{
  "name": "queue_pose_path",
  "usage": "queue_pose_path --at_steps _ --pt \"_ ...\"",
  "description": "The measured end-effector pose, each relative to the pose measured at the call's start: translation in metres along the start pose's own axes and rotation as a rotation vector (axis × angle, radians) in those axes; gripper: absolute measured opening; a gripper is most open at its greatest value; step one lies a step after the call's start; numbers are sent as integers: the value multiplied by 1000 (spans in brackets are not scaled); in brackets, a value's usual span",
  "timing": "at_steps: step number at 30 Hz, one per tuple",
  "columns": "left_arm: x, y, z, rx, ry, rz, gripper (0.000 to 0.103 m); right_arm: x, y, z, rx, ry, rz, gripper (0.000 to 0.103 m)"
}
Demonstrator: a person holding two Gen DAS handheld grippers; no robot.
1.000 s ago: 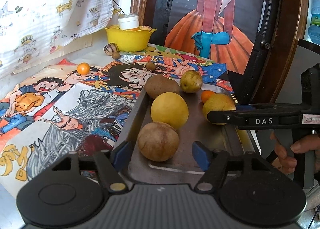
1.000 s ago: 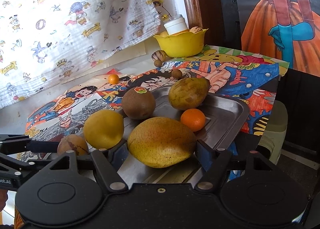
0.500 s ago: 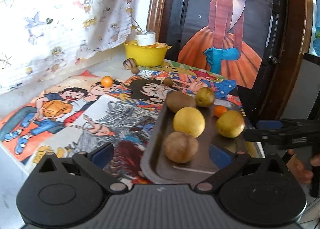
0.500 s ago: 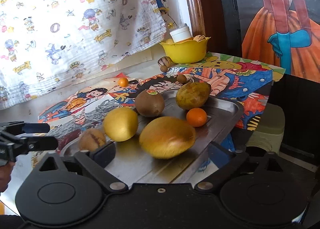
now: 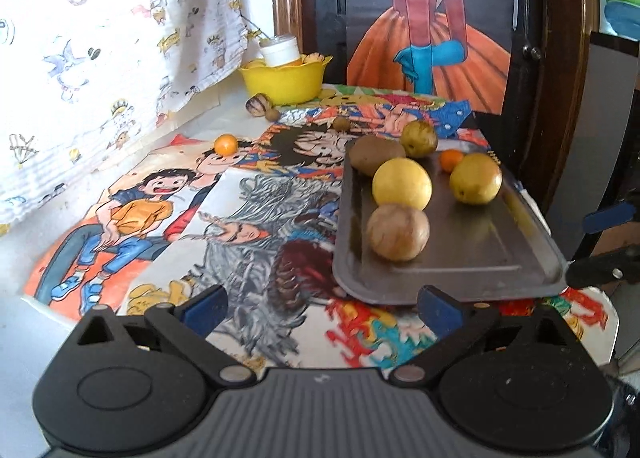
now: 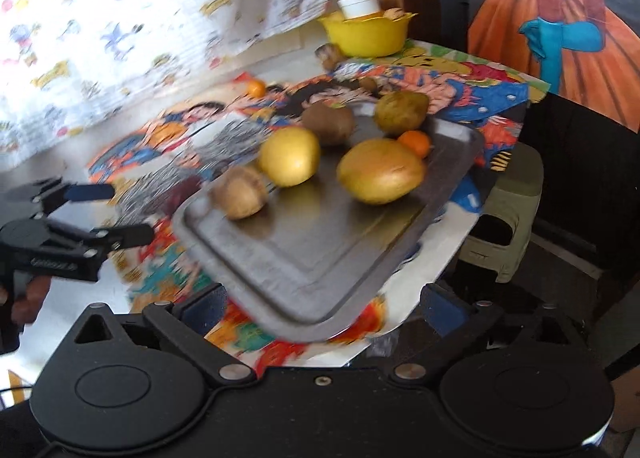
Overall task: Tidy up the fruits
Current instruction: 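Lift both tools away from the tray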
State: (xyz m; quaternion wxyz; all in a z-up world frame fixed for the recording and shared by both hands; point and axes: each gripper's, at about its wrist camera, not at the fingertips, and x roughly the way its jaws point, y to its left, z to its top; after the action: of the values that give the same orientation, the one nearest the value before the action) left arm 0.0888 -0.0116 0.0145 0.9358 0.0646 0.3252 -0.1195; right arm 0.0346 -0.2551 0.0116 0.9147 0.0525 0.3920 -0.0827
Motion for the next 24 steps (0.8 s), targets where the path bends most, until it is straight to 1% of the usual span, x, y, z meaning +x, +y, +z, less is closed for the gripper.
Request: queue_pose_path --at_steps 4,8,12,15,20,24 --pt "-6 11 0 -5 11 27 103 -3 22 4 -25 13 41 102" --pt "-12 25 3 -12 12 65 103 -2 39 15 -46 18 91 102" --pt "-8 42 5 -50 26 108 103 4 48 27 -41 51 198 102" --pt "-2 57 6 -77 39 137 103 10 52 41 -26 84 241 102" --pt "7 79 17 -104 40 174 103 12 48 79 43 88 271 102" --pt "12 91 35 -107 12 194 103 13 44 124 49 62 254 102"
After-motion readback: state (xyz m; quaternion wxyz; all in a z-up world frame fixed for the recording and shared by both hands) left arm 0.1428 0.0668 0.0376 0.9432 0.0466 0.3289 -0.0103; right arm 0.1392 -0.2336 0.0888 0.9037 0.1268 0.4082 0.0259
